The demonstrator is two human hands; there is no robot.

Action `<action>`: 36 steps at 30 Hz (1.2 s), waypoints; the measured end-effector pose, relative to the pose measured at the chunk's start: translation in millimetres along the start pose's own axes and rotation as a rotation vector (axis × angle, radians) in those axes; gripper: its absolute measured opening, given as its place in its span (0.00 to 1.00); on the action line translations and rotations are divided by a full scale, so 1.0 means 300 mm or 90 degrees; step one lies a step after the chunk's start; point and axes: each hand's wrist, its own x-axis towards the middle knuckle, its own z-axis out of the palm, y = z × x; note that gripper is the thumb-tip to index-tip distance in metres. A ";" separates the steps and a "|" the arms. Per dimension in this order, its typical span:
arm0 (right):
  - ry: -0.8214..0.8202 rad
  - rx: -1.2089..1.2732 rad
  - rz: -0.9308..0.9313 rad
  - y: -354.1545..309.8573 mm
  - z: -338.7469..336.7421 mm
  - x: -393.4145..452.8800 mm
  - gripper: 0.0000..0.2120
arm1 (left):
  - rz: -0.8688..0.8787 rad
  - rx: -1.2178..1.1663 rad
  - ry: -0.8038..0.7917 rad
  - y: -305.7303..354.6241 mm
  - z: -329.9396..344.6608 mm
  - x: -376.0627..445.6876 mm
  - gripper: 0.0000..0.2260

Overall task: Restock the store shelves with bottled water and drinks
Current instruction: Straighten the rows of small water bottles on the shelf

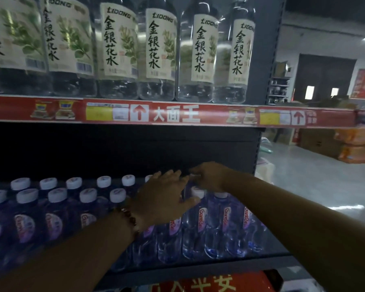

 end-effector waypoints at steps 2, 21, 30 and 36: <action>0.043 0.018 -0.010 0.012 0.006 0.016 0.20 | 0.006 0.016 0.012 0.006 0.019 -0.014 0.47; 0.051 0.031 -0.081 0.021 -0.024 -0.032 0.13 | 0.011 0.061 0.020 0.006 0.018 -0.017 0.44; 0.077 0.111 -0.118 -0.120 -0.034 -0.062 0.20 | -0.004 0.042 0.148 -0.085 0.037 -0.177 0.42; 0.027 0.119 -0.072 -0.189 0.002 0.023 0.19 | -0.037 0.093 0.143 -0.136 0.077 -0.239 0.33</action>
